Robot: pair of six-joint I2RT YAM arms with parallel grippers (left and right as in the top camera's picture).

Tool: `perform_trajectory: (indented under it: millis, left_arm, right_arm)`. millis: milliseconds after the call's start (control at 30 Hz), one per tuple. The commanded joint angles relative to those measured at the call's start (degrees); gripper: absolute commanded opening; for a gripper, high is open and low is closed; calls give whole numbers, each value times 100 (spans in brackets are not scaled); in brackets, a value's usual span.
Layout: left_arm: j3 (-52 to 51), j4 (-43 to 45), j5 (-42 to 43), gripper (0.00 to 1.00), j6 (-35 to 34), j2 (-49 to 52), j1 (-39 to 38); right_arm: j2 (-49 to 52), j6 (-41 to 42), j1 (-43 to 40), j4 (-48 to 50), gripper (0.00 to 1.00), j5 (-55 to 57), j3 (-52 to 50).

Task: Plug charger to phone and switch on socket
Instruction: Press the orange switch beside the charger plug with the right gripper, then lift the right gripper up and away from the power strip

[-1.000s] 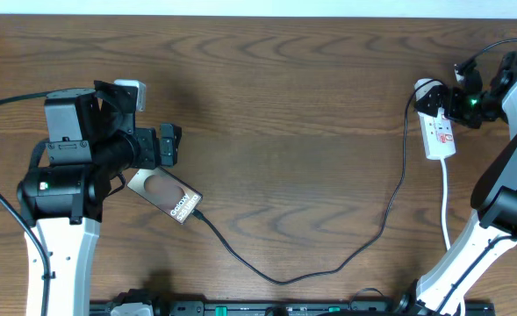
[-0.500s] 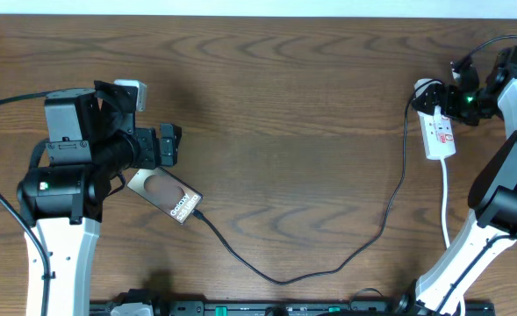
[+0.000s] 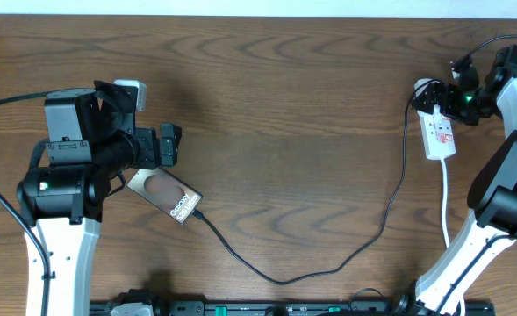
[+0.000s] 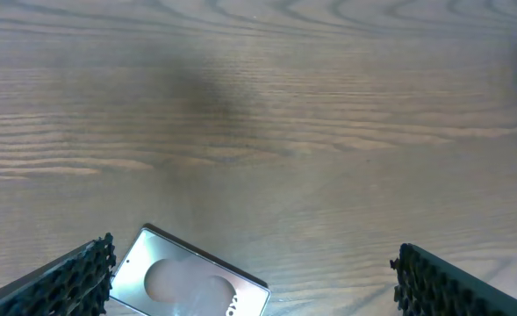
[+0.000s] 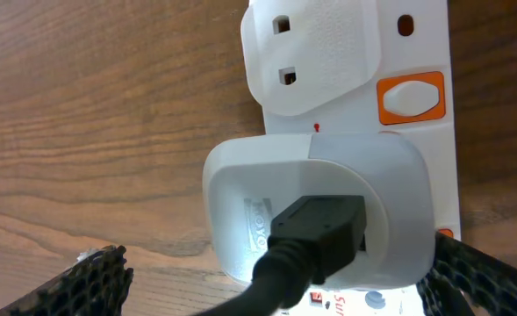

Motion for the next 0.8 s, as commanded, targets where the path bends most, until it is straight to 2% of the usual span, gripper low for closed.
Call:
perform_trajectory:
  millis: [0,367,767]
  left_arm:
    - [94,0,-39,100,52,-4,-11]
    - [94,0,-37,100,52,-4,-11]
    - [94,0,-37,100,52,-4,-11]
  right_arm:
    - [17,186,210,79,99,-728,-428]
    - [17,343,247,715,99,-988,-1252]
    - [-11,542,125,273,99,-190,-935]
